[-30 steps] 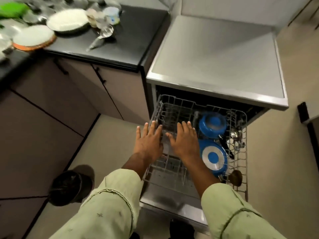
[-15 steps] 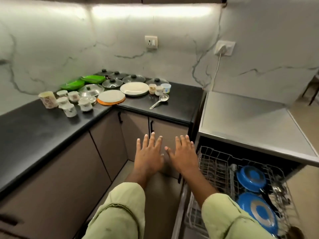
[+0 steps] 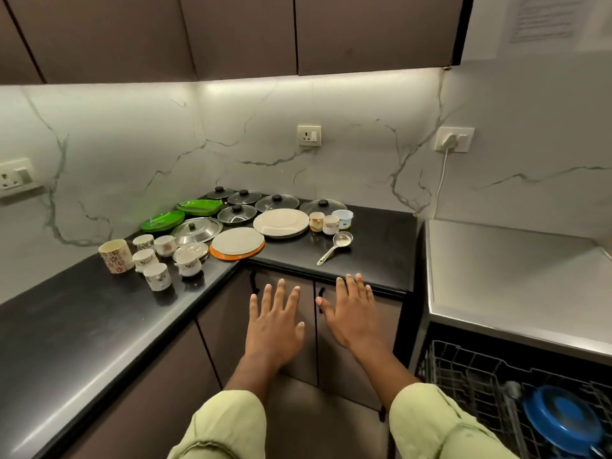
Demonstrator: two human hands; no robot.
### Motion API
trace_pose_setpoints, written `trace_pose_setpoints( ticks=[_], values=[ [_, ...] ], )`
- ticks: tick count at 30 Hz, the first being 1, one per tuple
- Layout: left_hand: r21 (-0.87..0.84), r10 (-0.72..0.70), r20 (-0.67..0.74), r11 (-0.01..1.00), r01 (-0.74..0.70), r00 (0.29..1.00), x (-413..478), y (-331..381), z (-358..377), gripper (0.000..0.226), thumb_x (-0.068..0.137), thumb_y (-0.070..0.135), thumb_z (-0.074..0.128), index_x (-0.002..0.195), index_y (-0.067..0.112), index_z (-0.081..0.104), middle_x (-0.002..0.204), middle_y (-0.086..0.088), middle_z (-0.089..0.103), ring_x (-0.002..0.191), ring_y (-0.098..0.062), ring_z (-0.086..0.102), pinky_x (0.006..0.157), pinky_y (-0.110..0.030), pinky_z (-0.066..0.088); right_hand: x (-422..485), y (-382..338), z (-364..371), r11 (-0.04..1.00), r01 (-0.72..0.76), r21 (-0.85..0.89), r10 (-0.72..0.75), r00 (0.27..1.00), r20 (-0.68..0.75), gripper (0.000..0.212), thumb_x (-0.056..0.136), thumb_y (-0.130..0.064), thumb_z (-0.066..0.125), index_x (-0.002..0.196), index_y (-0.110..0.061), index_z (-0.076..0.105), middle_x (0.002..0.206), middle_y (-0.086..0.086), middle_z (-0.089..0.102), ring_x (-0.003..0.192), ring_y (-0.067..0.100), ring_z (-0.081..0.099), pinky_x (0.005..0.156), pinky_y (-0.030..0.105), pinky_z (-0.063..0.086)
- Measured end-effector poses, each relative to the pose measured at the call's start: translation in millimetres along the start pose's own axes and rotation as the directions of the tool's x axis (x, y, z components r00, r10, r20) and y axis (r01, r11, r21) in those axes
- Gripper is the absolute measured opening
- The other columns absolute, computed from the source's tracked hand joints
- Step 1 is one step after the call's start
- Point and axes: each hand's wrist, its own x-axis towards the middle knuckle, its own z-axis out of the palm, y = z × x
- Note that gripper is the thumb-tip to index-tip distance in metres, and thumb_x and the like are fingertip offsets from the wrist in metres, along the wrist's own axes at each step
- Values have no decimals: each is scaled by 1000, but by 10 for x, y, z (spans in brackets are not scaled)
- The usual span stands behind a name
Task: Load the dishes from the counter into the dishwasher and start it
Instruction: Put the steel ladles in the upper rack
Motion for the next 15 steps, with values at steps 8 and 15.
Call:
trace_pose_setpoints(
  ticks=[8,15],
  values=[
    [-8,23,39,1000,-23,999,1216,-204,57,72,102,44,39,159,29,-2,166,-6,-13,151,-30,-14,121,-52,-7,1061,38,270,1000,-30,-8,30,999,17,76,98,-63,27,155,-14,20,163,10,15,151,24,2,123,41,4],
    [3,56,151,998,-57,987,1996,-373,329,76,102,41,44,158,29,-6,165,-8,-15,151,-32,-16,122,-52,-6,1786,313,535,994,-96,-42,99,993,70,75,98,-61,26,155,-12,18,162,11,16,151,24,4,123,41,6]
  ],
)
